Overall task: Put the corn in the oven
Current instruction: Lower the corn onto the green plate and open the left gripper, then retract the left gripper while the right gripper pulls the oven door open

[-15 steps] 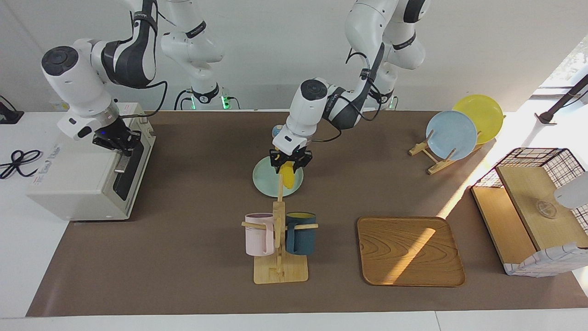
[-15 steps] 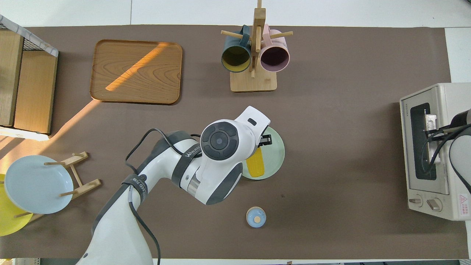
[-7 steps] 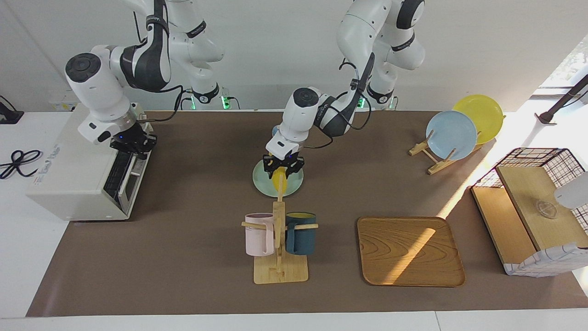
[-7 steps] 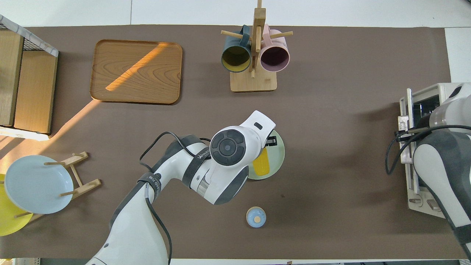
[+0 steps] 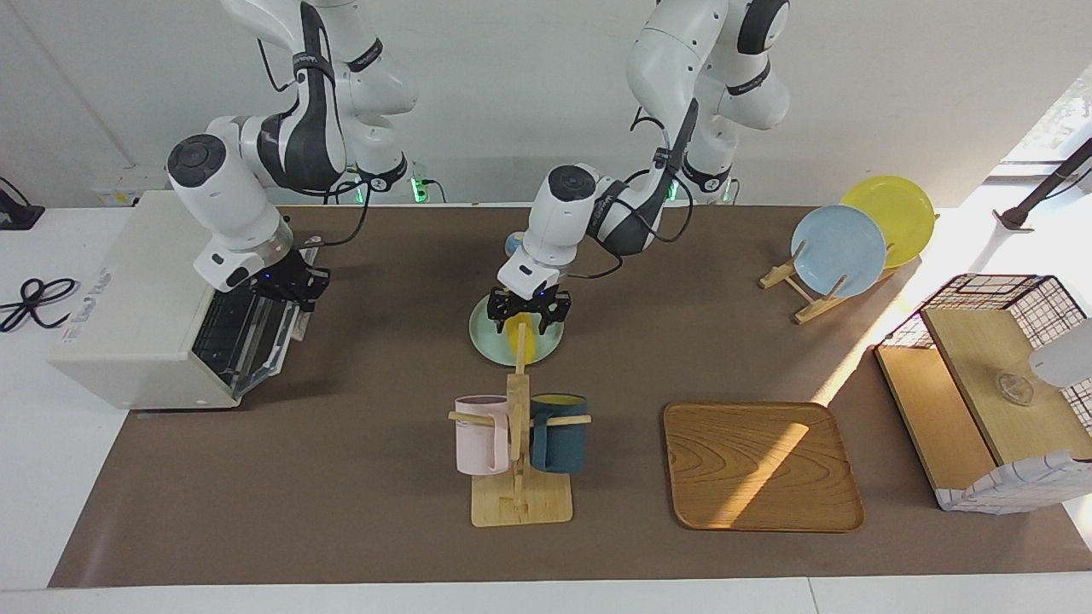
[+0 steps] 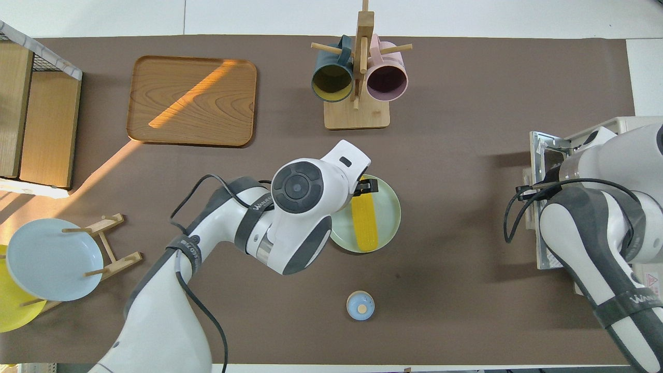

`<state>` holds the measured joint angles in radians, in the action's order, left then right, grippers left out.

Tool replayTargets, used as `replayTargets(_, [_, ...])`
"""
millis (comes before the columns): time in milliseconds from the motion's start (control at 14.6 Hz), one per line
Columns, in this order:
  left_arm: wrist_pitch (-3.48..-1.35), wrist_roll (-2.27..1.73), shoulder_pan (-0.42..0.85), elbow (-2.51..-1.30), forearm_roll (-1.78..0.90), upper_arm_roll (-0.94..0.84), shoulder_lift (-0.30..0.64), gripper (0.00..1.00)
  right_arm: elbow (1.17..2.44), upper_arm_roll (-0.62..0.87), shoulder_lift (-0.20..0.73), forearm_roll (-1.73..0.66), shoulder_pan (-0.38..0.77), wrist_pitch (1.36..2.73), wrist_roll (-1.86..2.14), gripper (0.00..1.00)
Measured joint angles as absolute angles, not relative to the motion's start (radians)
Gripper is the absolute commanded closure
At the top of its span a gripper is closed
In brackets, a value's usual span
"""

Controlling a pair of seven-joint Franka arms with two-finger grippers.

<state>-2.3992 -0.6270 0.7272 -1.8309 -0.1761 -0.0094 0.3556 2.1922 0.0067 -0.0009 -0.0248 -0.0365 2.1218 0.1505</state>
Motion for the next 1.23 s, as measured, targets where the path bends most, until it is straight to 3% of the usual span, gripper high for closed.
replayTargets(274, [-2.124,-0.486,0.567,-1.768,-0.176,-0.002,0.220,0.00,2.272,0.010,0.023,-0.025,-0.011,2.265,0.148,1.00])
replayTargets(479, [-1.928,-0.341,0.443,-1.697,-0.174,0.006,0.167,0.00,2.281,0.011,0.055,-0.025,-0.005,2.299,0.147,1.00])
replayTargets(821, [-1.783,-0.219,0.263,-1.639,-0.107,0.010,0.092,0.00,2.285,0.011,0.103,-0.023,0.000,2.339,0.133,1.00])
replayTargets(1094, [-1.684,-0.193,0.224,-1.632,-0.039,0.010,0.027,0.00,2.286,0.004,0.104,-0.013,0.012,2.340,0.107,0.99])
replayTargets(1162, [-1.665,-0.192,0.223,-1.631,-0.029,0.010,0.016,0.00,2.287,0.000,0.104,-0.010,0.018,2.340,0.098,0.51])
replayTargets(1231, [-1.637,-0.191,0.222,-1.630,-0.024,0.009,0.000,0.00,2.286,-0.007,0.103,-0.006,0.029,2.340,0.089,0.40])
